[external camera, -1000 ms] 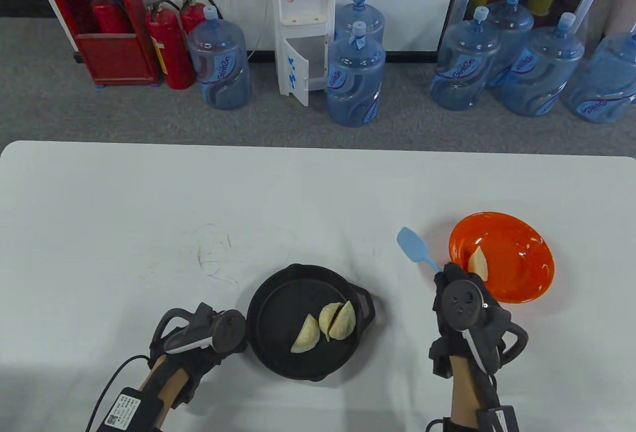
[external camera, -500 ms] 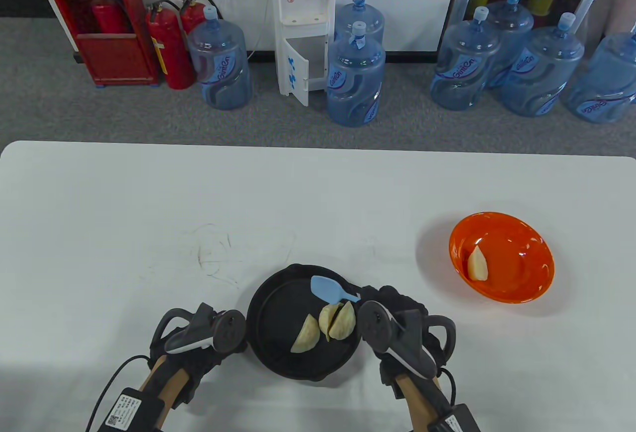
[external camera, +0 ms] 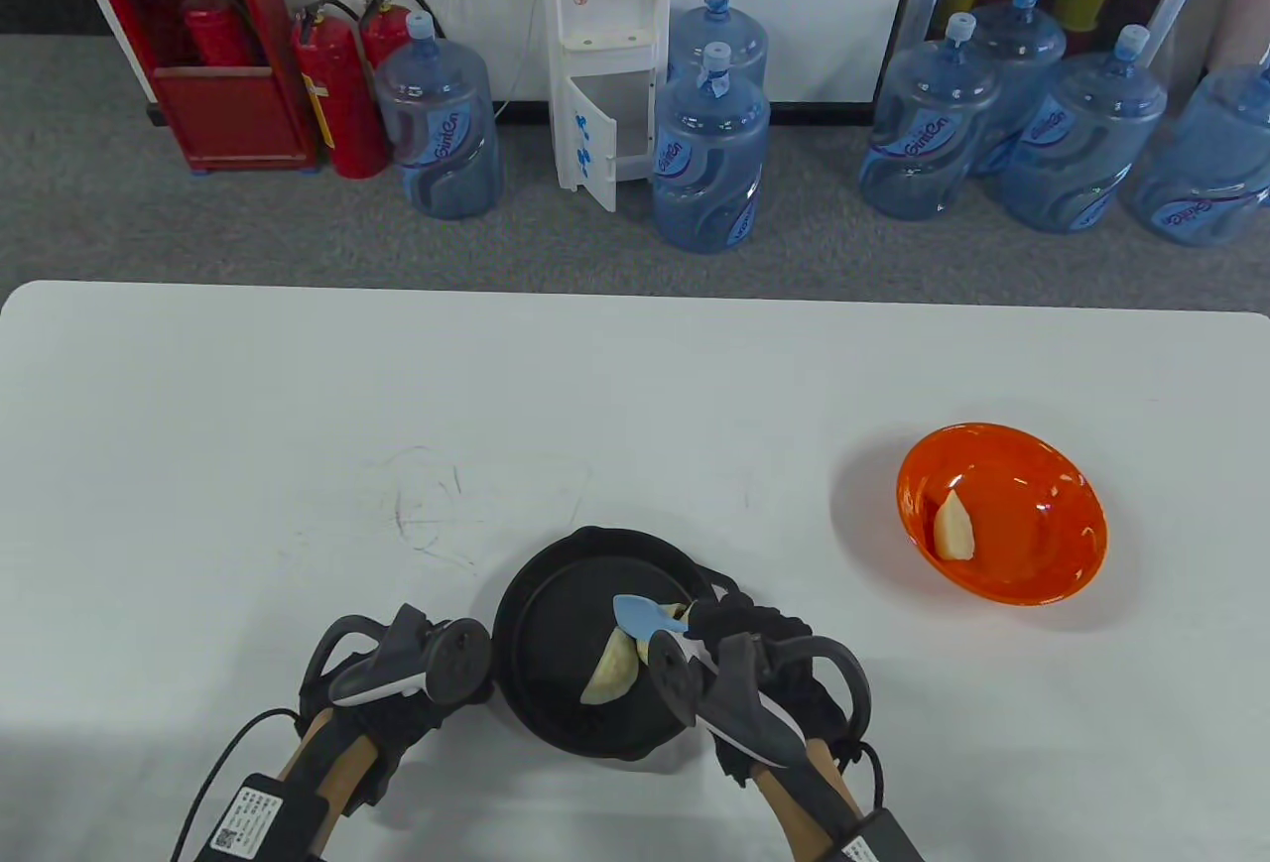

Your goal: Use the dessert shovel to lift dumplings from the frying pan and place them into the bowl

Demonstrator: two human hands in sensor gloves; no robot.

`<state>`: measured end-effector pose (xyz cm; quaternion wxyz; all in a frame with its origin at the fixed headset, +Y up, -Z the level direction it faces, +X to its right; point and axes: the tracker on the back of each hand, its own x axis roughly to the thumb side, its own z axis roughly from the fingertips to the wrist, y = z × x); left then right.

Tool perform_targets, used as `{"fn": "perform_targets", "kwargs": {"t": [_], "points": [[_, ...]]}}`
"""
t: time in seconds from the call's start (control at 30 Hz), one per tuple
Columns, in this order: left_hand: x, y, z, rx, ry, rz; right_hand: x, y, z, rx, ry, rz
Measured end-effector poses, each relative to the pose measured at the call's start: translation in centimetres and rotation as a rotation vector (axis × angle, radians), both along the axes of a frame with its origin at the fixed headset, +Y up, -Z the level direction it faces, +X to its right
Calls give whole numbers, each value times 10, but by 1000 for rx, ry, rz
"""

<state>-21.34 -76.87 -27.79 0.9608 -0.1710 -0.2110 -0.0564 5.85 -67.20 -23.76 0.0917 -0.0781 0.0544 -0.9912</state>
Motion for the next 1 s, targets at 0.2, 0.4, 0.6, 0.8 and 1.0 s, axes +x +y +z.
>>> {"fn": "perform_targets", "kwargs": {"t": [0.2,0.4,0.6,0.8,1.0], "points": [[0,0,0,0,0,-2,-2,-4,-1,-48,37,-44],[0,0,0,-1,0,-2,-8,-10,0,-76,109,-82],[0,0,0,-2,1,-2,-7,-8,0,-44,113,-70],[0,0,0,-4,1,-2,0,-5,-1,-98,118,-99],[0,0,0,-5,1,-3,0,-4,-1,-104,137,-109]]}}
